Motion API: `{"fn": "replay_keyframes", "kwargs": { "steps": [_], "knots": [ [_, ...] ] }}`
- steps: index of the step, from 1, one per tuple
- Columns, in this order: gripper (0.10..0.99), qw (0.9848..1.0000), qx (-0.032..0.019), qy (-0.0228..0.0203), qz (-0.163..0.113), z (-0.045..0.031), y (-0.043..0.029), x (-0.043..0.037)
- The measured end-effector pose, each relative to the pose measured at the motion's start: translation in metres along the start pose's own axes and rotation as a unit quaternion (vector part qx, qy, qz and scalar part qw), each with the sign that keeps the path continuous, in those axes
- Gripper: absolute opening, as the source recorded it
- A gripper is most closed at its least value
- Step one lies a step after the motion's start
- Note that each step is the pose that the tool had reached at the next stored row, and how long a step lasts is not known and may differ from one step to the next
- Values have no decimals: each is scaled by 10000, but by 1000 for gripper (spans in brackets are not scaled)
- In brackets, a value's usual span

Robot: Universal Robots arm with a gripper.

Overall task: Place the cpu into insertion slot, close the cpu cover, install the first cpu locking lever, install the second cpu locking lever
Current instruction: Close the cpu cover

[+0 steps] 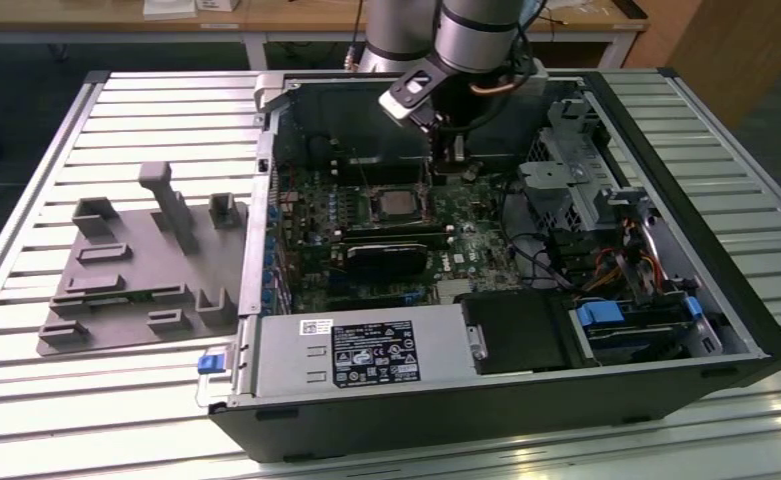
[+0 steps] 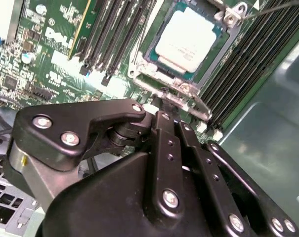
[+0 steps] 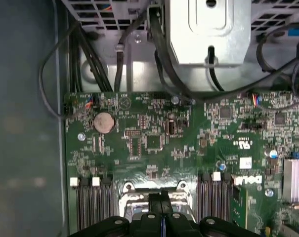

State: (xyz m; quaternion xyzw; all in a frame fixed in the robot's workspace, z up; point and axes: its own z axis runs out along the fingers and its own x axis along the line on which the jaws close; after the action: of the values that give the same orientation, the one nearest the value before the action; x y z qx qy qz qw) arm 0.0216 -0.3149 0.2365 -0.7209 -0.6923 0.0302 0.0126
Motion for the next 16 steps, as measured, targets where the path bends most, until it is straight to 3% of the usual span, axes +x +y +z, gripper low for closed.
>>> {"fn": "replay_keyframes", "kwargs": {
  "steps": [8,9,13,16],
  "knots": [
    [102,10000,-56,3,1,4,-67,-2],
    [102,10000,-82,3,2,5,-78,-2],
    [102,9995,-306,13,7,19,-159,-6],
    [102,9991,-434,22,9,37,-225,-9]
  ]
}}
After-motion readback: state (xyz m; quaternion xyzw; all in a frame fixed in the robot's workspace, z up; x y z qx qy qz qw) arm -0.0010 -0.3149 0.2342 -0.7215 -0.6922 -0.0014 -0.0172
